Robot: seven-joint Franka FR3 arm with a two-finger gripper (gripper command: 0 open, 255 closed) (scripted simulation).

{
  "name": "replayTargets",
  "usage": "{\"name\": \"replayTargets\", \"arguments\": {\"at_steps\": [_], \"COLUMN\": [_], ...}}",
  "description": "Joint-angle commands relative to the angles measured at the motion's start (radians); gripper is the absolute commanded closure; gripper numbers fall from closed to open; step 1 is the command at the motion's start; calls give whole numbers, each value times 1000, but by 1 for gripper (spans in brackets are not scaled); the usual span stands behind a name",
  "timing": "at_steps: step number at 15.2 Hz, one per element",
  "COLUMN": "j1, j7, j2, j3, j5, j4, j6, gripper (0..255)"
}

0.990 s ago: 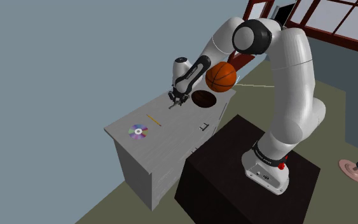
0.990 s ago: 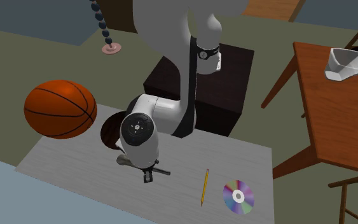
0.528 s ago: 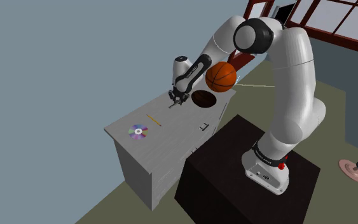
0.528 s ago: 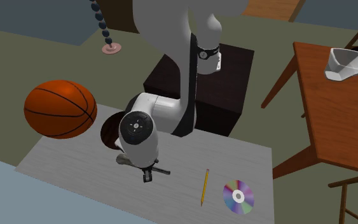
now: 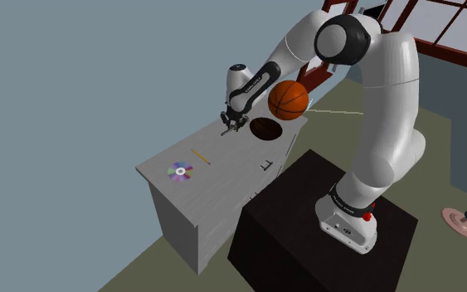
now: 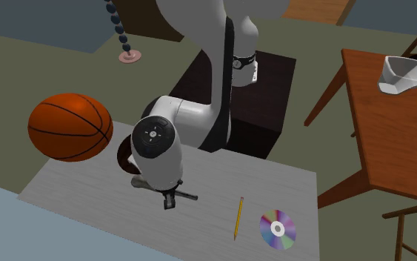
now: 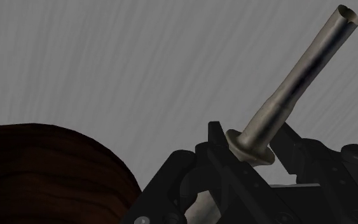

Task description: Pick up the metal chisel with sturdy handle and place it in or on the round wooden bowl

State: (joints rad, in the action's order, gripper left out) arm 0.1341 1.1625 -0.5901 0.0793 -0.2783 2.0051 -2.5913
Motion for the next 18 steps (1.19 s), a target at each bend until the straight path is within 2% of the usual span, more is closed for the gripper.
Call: {"name": "replayTargets", "arguments": {"at_steps": [1, 14, 18], "j1": [3, 21, 88], "j7": [-6, -42, -120], "j2": [25, 156, 220], "j3": [6, 33, 16], "j5": [6, 44, 52], "j4": [5, 20, 124], "j6": [20, 134, 84], "gripper": [255, 255, 255]}}
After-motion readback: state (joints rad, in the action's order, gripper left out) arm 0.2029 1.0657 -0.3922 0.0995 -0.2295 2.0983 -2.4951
